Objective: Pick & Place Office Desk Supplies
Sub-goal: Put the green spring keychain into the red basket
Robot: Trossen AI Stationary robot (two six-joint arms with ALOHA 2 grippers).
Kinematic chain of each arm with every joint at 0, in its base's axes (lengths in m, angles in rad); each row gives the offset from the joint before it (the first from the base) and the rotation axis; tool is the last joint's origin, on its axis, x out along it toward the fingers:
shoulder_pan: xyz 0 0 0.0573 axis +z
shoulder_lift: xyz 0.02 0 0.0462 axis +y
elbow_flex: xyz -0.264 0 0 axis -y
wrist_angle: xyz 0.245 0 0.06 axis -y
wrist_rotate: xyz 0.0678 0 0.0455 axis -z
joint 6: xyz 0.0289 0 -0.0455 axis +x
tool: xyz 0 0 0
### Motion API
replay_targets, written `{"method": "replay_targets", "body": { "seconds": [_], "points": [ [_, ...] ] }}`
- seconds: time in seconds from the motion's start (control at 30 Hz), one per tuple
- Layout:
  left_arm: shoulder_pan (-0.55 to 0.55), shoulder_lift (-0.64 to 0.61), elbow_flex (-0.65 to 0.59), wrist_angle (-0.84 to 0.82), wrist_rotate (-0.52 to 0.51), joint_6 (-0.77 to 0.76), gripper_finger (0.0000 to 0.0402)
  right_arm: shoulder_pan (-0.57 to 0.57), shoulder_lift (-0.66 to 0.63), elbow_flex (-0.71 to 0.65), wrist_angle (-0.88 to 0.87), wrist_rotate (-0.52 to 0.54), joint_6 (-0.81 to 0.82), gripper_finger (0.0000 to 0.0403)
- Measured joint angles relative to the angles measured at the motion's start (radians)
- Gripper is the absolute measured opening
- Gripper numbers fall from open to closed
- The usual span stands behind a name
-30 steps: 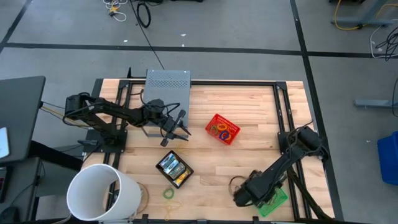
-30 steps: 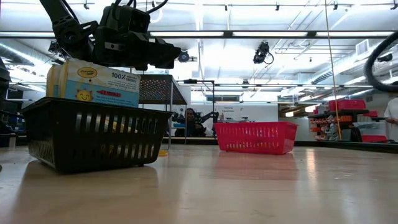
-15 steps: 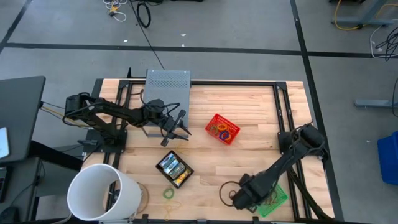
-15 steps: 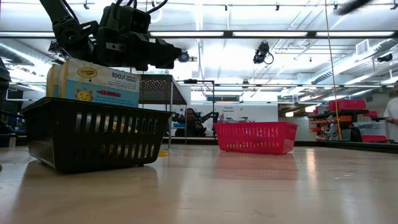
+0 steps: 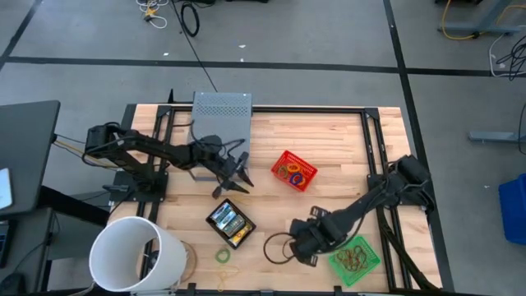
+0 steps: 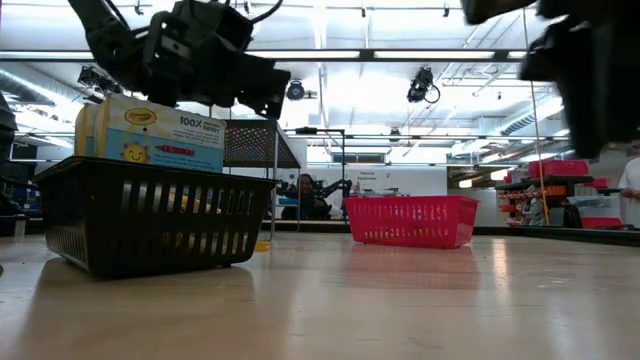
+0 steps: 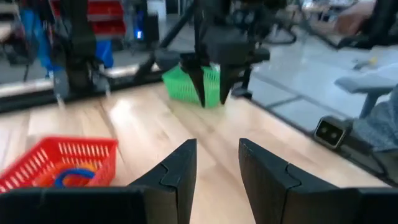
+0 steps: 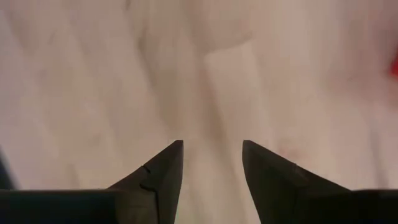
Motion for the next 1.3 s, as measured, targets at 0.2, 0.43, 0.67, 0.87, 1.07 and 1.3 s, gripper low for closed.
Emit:
{"method": "replay_targets", "body": {
  "seconds": [0.2,0.43,0.67,0.87,1.07,1.3],
  "points": [
    [-0.102,0.000,0.120,-0.314,-0.195,0.097,0.0127,-0.042,0.000,0.000,-0.005,0.054,-0.126,0.0172],
    [-0.217,0.000,0.226,-0.616,-0.222,0.146,0.0127,-0.033,0.000,0.000,-0.074,0.077,-0.230,0.0172],
    [-0.371,0.000,0.274,-0.712,-0.222,0.165,0.0127,-0.002,0.000,0.000,-0.198,0.156,-0.243,0.0172],
    [-0.480,0.000,0.302,-0.773,-0.324,0.128,0.0127,0.020,0.001,0.000,-0.224,0.216,-0.241,0.0172],
    [-0.556,0.000,0.302,-0.857,-0.405,0.126,0.0125,0.024,0.001,0.000,-0.224,0.220,-0.239,0.0172],
    [-0.626,0.002,0.301,-0.867,-0.448,0.080,0.0111,0.024,0.001,0.000,-0.235,0.205,-0.277,0.0172]
  ]
}}
